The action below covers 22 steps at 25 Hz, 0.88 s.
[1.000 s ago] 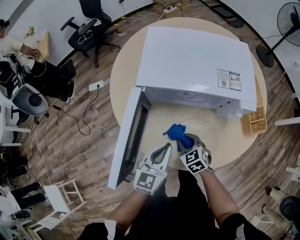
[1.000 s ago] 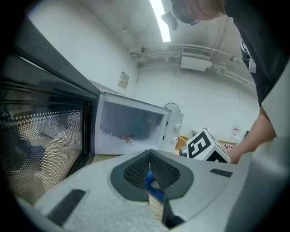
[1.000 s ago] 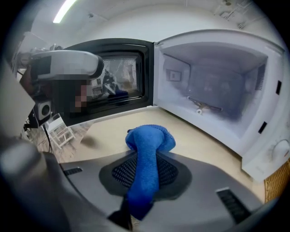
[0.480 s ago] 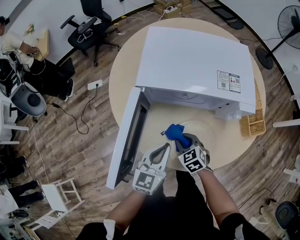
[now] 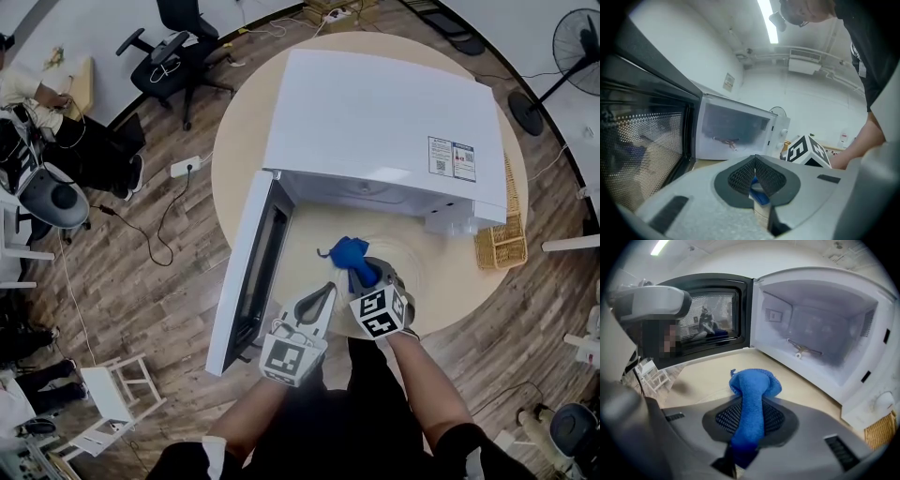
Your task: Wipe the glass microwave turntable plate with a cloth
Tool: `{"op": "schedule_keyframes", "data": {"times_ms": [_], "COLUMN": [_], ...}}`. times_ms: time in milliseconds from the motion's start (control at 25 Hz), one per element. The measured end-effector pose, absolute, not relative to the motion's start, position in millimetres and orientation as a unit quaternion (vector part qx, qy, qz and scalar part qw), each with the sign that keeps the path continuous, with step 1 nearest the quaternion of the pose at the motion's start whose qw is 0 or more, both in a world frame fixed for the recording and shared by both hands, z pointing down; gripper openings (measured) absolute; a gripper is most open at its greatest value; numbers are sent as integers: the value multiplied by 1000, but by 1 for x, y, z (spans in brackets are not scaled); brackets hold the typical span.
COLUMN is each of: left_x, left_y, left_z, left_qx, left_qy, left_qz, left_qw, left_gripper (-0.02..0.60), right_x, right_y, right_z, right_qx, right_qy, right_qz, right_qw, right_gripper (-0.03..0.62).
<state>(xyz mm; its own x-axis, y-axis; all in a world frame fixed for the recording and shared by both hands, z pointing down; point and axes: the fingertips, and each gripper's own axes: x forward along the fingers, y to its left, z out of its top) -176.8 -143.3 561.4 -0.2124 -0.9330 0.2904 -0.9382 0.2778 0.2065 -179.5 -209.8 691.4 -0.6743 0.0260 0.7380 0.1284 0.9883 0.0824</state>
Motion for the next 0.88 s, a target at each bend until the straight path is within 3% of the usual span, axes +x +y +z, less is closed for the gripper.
{"op": "schedule_keyframes", "data": {"times_ms": [880], "left_x": [-172], "left_y": [-152], "left_z": [569], "left_qx": [614], "left_qy": [-767], "left_qz": [21], "left_qw": [185], "left_gripper": [6], "right_x": [-156], "right_y": [-301], "right_z": [692], "right_qx": [102], "right_qy": [-900], "right_qz": [-67], "right_qw": [417], "right_gripper": [77]}}
